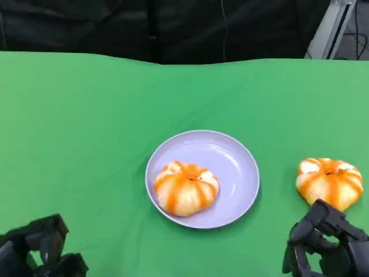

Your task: Grasp the bread from the table and place it into the plate.

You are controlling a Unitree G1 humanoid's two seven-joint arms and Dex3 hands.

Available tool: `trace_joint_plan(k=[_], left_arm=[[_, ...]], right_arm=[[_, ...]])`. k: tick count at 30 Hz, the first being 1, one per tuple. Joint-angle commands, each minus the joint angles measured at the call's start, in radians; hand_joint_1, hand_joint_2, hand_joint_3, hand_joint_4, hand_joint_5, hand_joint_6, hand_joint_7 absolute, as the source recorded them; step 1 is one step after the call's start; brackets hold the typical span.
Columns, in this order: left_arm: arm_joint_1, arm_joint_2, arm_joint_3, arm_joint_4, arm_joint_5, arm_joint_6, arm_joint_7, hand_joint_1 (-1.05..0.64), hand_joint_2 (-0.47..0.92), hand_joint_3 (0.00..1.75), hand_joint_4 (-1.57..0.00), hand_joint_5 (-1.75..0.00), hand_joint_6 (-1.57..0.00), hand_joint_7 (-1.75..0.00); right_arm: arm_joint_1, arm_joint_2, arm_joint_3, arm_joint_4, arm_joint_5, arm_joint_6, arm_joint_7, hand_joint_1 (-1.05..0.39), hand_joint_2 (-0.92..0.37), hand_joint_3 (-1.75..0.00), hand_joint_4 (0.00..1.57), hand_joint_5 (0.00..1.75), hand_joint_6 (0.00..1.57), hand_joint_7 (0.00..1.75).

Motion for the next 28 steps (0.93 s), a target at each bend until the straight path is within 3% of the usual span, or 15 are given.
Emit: trace_joint_plan(k=[1,3,12,28], left_arm=[[-0.017,-0.038,-0.009,0.097,0.062,-0.108,-0.026,-0.12,0.66,1.02,-0.89,-1.71,-0.93,-1.5],[-0.03,-0.047,-0.008,0.133,0.073,-0.143,-0.046,-0.14,0.74,0.9,-0.87,-1.74,-0.88,-1.54],[-0.067,-0.058,-0.001,0.205,0.072,-0.181,-0.079,-0.14,0.8,0.73,-0.88,-1.75,-0.84,-1.59],[-0.06,-0.087,-0.002,0.178,0.081,-0.186,-0.044,-0.12,0.81,0.75,-0.89,-1.75,-0.81,-1.68]], right_arm=[[-0.01,-0.011,-0.009,0.016,0.019,-0.014,0.009,-0.14,-0.46,-1.37,0.84,1.75,0.77,1.57],[-0.011,-0.013,-0.009,0.019,0.023,-0.017,0.015,-0.14,-0.46,-1.37,0.84,1.75,0.77,1.57],[0.003,-0.011,-0.009,0.002,0.022,-0.006,0.013,-0.14,-0.47,-1.36,0.85,1.75,0.76,1.6],[0.012,-0.012,-0.012,-0.002,0.028,-0.013,0.023,-0.13,-0.46,-1.37,0.84,1.75,0.77,1.58]])
